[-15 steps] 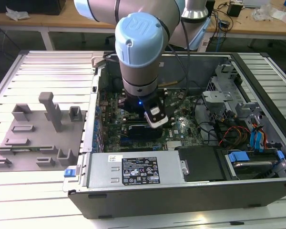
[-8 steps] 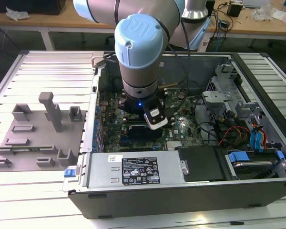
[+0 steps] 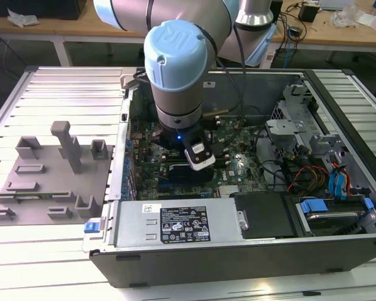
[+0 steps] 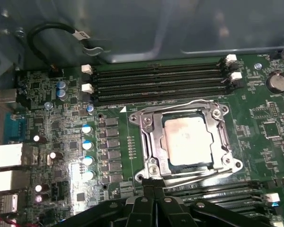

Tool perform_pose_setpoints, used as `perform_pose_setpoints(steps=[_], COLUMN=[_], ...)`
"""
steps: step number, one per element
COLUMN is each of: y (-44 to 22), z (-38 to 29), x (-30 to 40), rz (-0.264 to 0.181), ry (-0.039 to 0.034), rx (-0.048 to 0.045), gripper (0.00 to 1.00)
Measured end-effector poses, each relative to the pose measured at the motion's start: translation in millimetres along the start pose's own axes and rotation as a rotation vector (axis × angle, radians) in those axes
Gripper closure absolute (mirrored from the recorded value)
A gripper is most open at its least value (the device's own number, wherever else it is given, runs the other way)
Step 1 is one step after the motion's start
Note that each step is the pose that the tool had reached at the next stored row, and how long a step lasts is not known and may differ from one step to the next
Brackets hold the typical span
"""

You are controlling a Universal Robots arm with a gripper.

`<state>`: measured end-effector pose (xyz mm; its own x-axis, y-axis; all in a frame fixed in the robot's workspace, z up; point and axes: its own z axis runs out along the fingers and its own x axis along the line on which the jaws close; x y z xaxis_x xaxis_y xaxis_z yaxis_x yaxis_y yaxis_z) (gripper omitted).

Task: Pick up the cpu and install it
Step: 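Install the second cpu locking lever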

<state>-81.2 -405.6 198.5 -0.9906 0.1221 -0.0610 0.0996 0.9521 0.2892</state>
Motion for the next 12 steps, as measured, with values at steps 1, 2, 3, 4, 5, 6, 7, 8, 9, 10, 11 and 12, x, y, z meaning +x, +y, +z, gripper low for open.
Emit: perform_pose_setpoints(steps=[1,2,3,4,5,6,7,8,9,10,11,12], y=[0.4,0.8,1.1,1.5,2.2,2.7,3.2,3.6,4.0,4.5,4.8,5.2], z=[0.4,0.8,1.2,1.5,2.3,2.8,3.2,3.6,4.1,4.7,5.2,5.8], x=[0.7,1.2,1.7,2.2,3.1,3.8,4.3,4.8,5.4,6.2,6.7,7.3], rz=[0.0,0.001,0.001,0.002,0.002,0.002,0.003,0.003,0.003,0.003,0.004,0.004], ry=[-0.0004,-0.0005,-0.0007,-0.0009,-0.0014,-0.0016,-0.0017,-0.0018,-0.0019,-0.0021,-0.0022,-0.0022], rx=[-0.001,-0.0017,-0.0024,-0.0032,-0.0043,-0.0047,-0.0051,-0.0052,-0.0054,-0.0057,-0.0056,-0.0052], gripper=[0.89,0.89,0.89,0.89,0.89,0.89,0.89,0.89,0.89,0.89,0.89,0.89])
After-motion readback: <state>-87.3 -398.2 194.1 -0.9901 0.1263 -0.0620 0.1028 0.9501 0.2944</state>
